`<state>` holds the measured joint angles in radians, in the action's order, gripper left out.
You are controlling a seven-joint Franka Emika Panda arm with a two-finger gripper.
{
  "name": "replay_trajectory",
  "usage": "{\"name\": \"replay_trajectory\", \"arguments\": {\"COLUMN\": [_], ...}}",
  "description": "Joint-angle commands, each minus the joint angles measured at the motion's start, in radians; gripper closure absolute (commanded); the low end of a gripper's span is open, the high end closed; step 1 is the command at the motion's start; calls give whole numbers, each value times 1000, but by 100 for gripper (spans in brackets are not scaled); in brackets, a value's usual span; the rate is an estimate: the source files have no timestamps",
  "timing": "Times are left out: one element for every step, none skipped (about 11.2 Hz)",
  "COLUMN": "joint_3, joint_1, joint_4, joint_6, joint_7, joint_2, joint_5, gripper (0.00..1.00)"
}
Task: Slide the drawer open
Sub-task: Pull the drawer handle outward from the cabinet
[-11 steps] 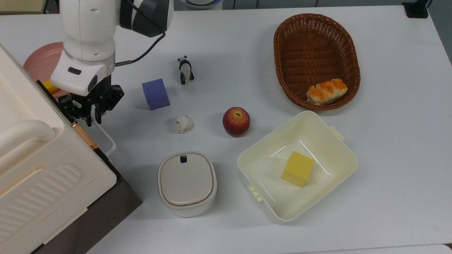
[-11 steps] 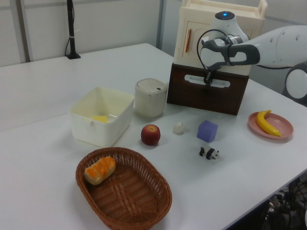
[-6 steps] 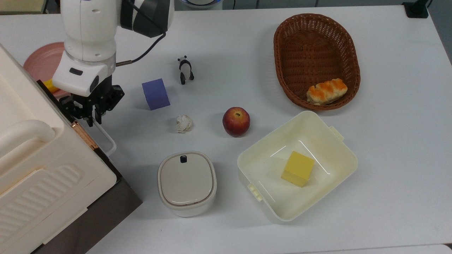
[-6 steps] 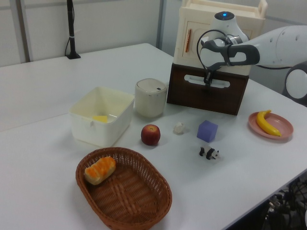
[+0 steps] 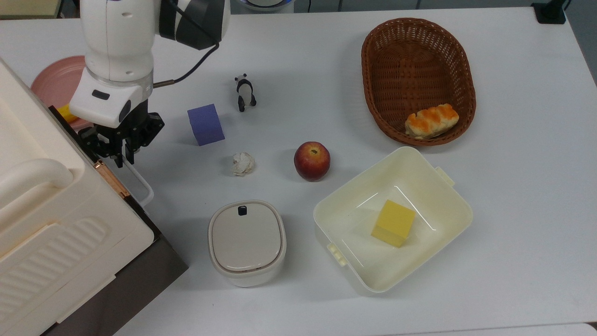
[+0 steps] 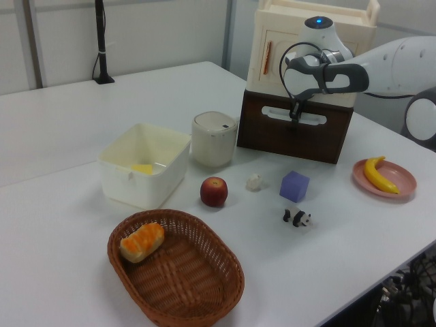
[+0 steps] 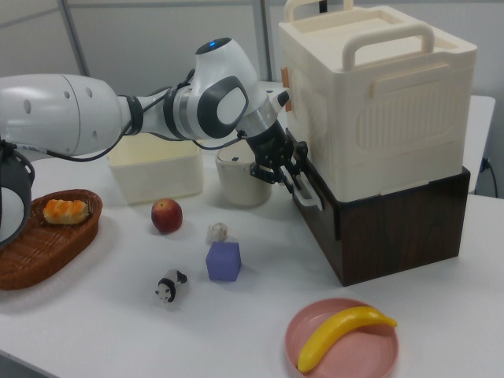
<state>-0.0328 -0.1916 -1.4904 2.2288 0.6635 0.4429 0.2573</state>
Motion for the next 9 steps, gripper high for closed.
{"name": "replay_trajectory", "arguments": {"joint_3": [-3,-3,-1,-1,1,2,4,5,5], "joint_1": [3,3,3,3,3,4,6,6,6], "joint_4": [-10,-10,-11,-11,-13,-20,-25,-40,-56], "joint_6": [22,22,20,20,20,20,17,15,15], "joint_7": [-18,-19,-19,-19,-22,-24,-25,-27,-27], "joint_2": [-6,-7,-9,-9,-10,-15,-19,-35,-47], "joint_5": [22,22,20,19,19,16,14,13,11], "gripper": [100,100,100,100,100,100,100,100,100]}}
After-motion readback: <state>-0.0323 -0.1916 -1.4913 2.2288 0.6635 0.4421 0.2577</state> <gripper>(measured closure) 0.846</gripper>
